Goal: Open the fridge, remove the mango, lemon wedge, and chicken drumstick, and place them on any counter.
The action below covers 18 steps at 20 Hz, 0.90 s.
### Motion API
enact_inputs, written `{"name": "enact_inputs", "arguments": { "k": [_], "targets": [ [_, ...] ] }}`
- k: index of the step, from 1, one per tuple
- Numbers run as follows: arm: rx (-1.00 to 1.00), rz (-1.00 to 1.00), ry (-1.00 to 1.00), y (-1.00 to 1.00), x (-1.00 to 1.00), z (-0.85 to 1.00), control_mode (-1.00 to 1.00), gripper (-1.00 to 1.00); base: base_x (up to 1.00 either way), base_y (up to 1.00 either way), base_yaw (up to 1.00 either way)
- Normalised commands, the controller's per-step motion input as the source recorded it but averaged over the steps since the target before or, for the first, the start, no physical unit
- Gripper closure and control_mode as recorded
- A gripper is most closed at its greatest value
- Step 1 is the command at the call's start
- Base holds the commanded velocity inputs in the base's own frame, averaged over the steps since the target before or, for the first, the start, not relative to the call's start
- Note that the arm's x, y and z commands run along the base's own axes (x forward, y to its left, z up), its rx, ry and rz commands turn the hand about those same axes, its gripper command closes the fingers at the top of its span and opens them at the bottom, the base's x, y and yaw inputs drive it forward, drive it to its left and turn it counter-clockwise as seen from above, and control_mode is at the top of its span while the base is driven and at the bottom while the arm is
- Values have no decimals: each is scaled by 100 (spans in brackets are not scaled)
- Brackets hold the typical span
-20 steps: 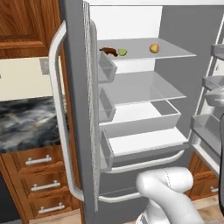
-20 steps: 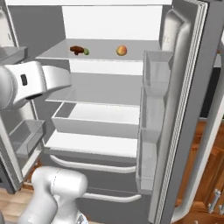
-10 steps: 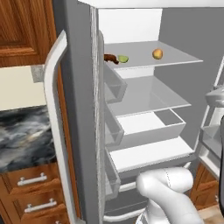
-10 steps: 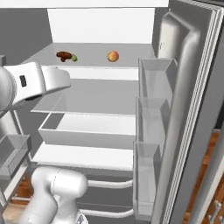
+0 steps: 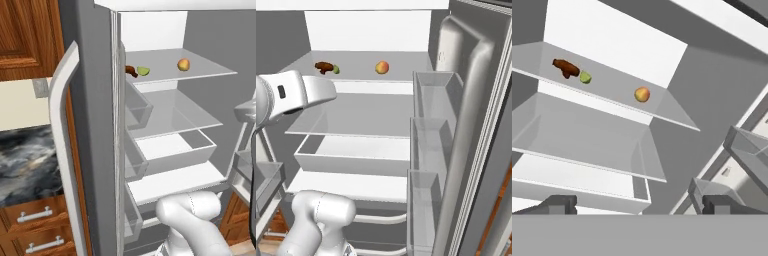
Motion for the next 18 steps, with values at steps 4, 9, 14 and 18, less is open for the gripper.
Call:
{"name": "enact_inputs", "arguments": {
  "k": [4,9,14,18],
  "targets": [
    [0,0,0,0,0,0,100,-100,62,0,4],
    [0,5,9,0,13,-4,-100,-100,29,-1,7],
    [1,8,7,-1,37,-3,-100,-100,0,0,0],
    [0,0,2,0,61,0,-100,-100,0,0,0]
  ]
}}
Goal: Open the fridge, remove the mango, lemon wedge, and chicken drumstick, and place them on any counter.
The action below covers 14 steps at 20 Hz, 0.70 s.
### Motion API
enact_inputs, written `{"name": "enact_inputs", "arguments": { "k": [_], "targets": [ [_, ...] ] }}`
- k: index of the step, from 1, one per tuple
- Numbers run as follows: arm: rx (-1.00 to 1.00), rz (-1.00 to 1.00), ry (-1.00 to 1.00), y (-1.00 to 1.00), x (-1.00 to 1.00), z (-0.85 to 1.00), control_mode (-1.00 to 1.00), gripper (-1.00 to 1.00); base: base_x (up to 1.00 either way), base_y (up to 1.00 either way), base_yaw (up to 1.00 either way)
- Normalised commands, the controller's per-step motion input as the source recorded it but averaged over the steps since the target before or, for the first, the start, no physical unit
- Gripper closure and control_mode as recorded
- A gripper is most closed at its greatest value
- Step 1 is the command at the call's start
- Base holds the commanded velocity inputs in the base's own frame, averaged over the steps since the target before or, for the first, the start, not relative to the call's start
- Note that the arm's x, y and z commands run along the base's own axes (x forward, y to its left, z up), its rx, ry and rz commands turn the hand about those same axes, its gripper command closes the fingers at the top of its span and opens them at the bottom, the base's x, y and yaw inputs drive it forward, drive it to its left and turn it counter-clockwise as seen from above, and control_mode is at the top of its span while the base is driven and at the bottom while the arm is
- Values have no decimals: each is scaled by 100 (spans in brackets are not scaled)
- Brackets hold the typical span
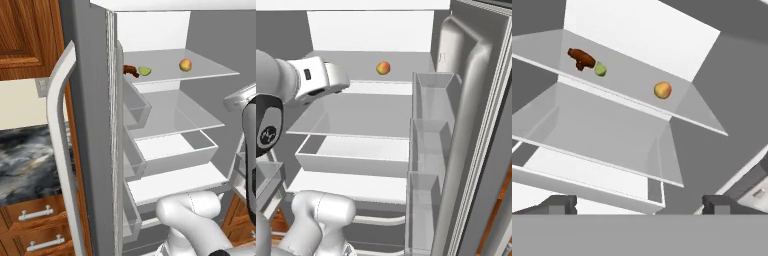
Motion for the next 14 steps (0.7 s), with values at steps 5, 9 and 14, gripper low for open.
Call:
{"name": "enact_inputs", "arguments": {
  "k": [5,9,14],
  "targets": [
    [2,0,-1,0,35,0,-100,-100,0,0,0],
    [6,0,-2,0,36,-7,-100,-100,0,0,0],
    [14,0,-1,3,46,-2,-100,-100,0,0,0]
  ]
}}
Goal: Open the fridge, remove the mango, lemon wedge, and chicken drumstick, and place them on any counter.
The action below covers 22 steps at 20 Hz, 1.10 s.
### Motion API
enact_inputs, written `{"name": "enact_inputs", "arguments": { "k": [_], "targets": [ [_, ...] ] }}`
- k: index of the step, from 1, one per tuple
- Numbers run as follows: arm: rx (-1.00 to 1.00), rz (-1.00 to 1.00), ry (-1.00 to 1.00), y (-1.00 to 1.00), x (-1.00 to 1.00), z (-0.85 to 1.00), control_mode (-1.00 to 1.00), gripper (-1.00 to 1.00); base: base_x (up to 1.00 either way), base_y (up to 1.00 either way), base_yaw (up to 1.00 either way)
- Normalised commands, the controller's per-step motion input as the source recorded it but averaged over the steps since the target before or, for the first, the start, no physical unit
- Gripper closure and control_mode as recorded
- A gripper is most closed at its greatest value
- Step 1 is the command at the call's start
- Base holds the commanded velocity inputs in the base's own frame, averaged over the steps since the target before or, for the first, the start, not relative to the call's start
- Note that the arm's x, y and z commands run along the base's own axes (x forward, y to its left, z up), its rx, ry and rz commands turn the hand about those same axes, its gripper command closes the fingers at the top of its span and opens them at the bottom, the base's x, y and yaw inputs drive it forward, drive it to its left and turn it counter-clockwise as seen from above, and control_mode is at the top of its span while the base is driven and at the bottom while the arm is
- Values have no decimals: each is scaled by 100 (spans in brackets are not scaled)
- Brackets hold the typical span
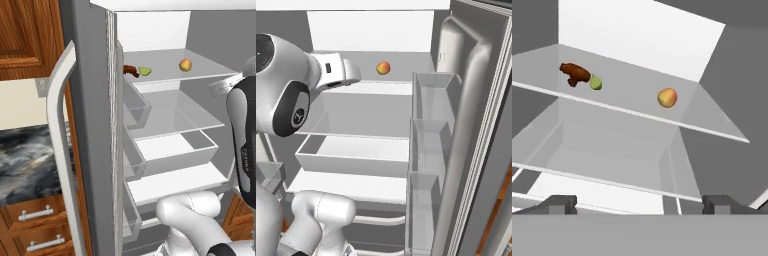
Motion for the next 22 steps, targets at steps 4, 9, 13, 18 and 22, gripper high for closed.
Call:
{"name": "enact_inputs", "arguments": {
  "k": [4,9,13,18,22],
  "targets": [
    [16,0,0,10,38,0,-100,-100,0,0,0],
    [11,0,0,28,22,0,-100,-100,0,0,0],
    [7,0,0,28,9,0,-100,-100,0,0,0],
    [0,4,18,16,0,0,-100,-100,0,0,0],
    [0,7,2,36,14,-12,-100,-100,0,0,0]
  ]
}}
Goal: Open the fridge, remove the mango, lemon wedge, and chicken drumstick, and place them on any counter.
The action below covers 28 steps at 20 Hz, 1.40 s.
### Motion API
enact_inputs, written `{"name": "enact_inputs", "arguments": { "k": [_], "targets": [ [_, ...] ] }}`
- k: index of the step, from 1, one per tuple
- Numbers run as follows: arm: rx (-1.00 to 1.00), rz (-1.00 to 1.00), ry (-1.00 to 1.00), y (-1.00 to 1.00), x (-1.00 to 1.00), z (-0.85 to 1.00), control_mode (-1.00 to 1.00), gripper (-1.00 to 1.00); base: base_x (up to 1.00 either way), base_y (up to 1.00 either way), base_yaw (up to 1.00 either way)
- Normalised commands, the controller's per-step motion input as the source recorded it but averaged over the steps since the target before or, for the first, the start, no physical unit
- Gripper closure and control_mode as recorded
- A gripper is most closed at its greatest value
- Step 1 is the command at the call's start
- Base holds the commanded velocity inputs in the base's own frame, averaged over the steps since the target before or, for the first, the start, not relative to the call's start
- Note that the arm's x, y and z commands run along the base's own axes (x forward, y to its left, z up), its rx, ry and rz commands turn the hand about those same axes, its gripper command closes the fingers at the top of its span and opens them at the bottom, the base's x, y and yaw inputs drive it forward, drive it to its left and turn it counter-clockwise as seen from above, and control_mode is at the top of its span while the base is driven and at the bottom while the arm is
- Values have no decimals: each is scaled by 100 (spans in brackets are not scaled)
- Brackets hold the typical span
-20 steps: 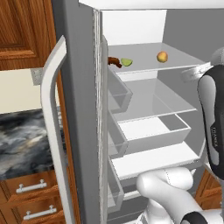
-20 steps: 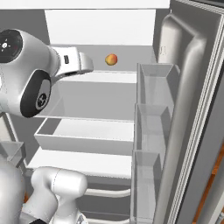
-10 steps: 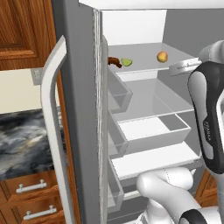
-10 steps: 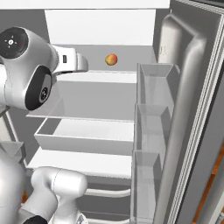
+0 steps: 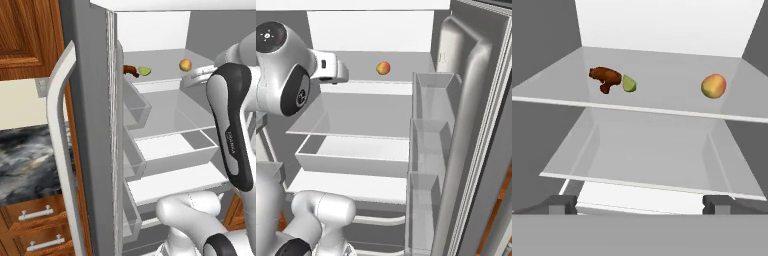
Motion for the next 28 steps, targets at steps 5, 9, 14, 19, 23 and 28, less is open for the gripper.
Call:
{"name": "enact_inputs", "arguments": {
  "k": [5,9,14,19,23,28],
  "targets": [
    [0,10,0,27,13,-8,-100,-100,0,0,0],
    [0,8,0,12,30,-9,-100,-100,0,0,0],
    [0,4,0,6,39,-3,-100,-100,0,0,0],
    [0,1,0,5,27,0,-100,-100,0,0,0],
    [0,0,0,11,24,-4,-100,-100,0,0,0],
    [0,0,0,12,34,-7,-100,-100,0,0,0]
  ]
}}
